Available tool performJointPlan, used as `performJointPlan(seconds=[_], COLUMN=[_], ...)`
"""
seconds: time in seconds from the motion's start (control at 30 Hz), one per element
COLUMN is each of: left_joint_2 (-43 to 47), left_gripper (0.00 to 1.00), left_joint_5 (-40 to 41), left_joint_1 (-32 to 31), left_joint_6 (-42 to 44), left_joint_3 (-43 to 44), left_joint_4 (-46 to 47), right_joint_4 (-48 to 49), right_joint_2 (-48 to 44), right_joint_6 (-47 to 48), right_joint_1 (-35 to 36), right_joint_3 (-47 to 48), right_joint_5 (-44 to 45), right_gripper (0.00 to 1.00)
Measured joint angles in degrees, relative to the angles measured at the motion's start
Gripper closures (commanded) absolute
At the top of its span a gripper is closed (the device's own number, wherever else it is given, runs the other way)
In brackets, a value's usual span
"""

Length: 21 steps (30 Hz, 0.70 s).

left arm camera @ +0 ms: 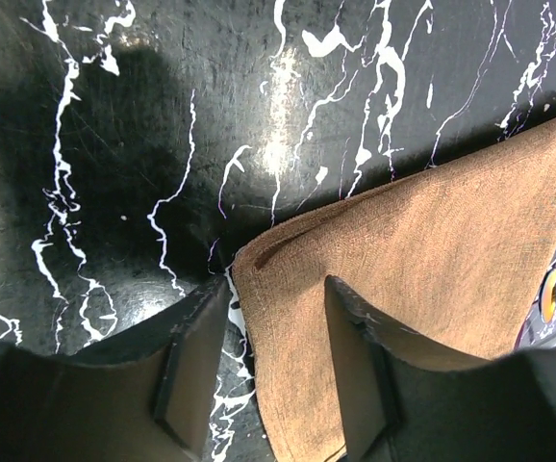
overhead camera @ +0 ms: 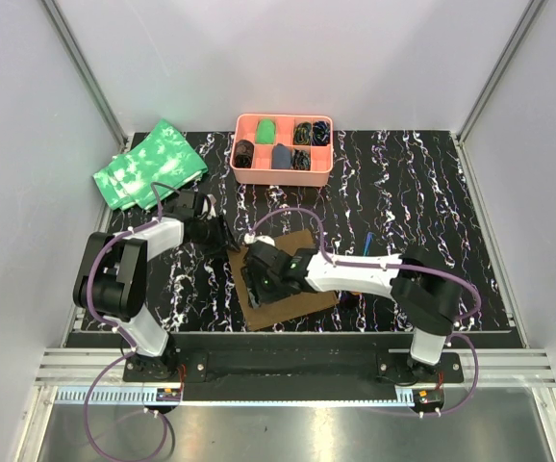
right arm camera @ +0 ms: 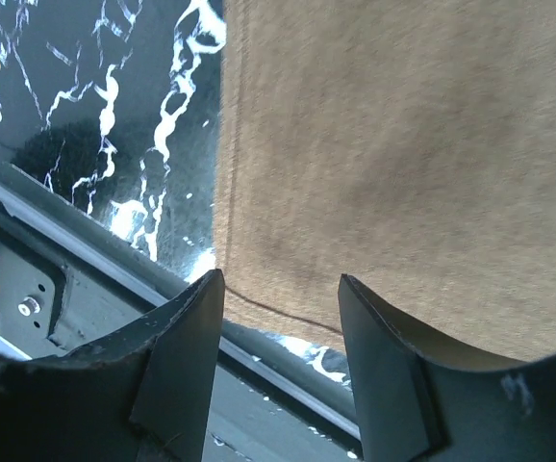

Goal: Fold the napkin into a case and place the utensils inside
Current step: Pick up the lower triangle-folded napkin from the center of the board.

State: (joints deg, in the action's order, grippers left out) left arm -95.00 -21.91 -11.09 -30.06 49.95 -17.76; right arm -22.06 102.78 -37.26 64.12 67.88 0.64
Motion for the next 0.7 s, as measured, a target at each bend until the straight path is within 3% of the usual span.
performJointPlan(seconds=[0.4, 0.7], left_joint_2=[-0.2, -0.5], left_gripper=[0.67, 0.78], left_joint_5=[-0.9, -0.8], left_joint_1=[-0.1, -0.2], left_joint_6=[-1.6, -2.0], left_joint_3=[-1.4, -1.4], left_joint_4=[2.2, 2.3], right_joint_4=[-7.4, -12.7], right_joint_2=[7.9, 12.0], right_joint_6=[-2.8, -2.6], right_joint_1=[8.9, 10.5], right_joint_3=[8.3, 13.0], right_joint_5=[4.1, 7.4], right_gripper=[0.40, 0.44])
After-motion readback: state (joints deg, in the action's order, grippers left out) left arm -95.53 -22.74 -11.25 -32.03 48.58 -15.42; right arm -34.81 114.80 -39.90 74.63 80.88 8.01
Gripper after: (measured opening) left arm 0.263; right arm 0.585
